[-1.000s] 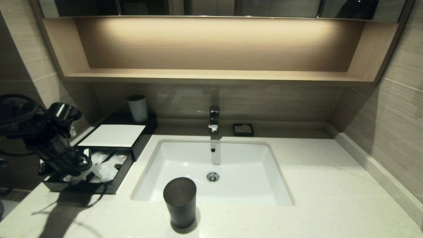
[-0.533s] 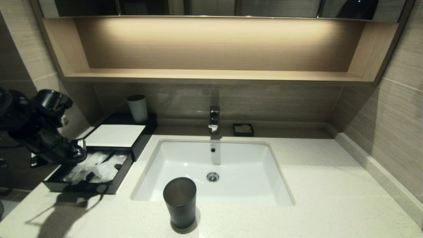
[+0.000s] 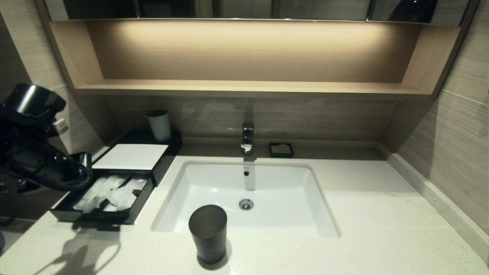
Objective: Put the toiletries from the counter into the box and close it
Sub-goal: Place the bathroom toiletry into the drawer, then close the drawer
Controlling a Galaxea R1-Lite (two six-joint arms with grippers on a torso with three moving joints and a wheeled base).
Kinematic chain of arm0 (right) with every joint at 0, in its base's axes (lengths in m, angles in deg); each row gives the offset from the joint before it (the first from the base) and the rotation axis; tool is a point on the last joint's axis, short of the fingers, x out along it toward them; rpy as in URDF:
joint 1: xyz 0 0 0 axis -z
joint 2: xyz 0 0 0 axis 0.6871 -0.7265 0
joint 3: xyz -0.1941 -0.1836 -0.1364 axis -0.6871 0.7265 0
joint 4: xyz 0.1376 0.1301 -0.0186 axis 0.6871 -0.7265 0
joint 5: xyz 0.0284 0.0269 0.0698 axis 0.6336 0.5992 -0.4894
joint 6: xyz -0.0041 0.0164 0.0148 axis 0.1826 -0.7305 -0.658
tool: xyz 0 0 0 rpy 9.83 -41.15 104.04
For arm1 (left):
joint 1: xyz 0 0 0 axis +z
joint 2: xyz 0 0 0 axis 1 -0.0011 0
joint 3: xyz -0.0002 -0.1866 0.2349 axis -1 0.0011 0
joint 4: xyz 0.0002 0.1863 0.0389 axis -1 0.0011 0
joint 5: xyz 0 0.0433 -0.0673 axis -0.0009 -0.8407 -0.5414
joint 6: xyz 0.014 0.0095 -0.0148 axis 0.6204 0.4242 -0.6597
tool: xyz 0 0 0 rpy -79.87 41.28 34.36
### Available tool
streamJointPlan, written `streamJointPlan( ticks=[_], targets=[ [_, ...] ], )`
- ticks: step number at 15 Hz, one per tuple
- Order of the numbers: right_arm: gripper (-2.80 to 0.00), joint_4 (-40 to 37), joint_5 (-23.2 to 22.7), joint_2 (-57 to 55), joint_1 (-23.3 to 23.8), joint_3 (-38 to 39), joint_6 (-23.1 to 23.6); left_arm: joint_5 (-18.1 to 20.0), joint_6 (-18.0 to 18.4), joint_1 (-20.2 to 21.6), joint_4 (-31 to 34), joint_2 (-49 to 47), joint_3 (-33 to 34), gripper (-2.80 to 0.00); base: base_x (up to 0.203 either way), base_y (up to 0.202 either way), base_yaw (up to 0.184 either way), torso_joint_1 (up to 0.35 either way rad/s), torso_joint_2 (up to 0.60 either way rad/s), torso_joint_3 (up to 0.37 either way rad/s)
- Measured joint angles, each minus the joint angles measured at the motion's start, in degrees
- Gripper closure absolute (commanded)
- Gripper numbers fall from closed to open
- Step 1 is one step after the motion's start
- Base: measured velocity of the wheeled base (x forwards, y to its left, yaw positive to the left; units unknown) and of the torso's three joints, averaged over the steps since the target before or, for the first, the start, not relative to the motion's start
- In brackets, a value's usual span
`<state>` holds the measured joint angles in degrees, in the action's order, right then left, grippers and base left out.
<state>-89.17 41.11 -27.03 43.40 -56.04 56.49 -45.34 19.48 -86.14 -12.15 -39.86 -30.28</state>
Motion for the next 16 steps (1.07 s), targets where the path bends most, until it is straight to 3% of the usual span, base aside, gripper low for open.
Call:
streamJointPlan(
  ticks=[7, 16],
  targets=[
    [0.00, 0.0, 0.0, 0.0, 0.0, 0.0, 0.0, -4.8, 0.2, 0.6, 0.8, 2.2, 10.2, 0.00, 0.000, 0.000, 0.000, 0.000, 0.00, 0.000],
    [0.00, 0.0, 0.0, 0.0, 0.0, 0.0, 0.0, -4.7, 0.2, 4.5, -1.2, -4.5, 13.5, 0.00, 0.000, 0.000, 0.000, 0.000, 0.00, 0.000]
  ],
)
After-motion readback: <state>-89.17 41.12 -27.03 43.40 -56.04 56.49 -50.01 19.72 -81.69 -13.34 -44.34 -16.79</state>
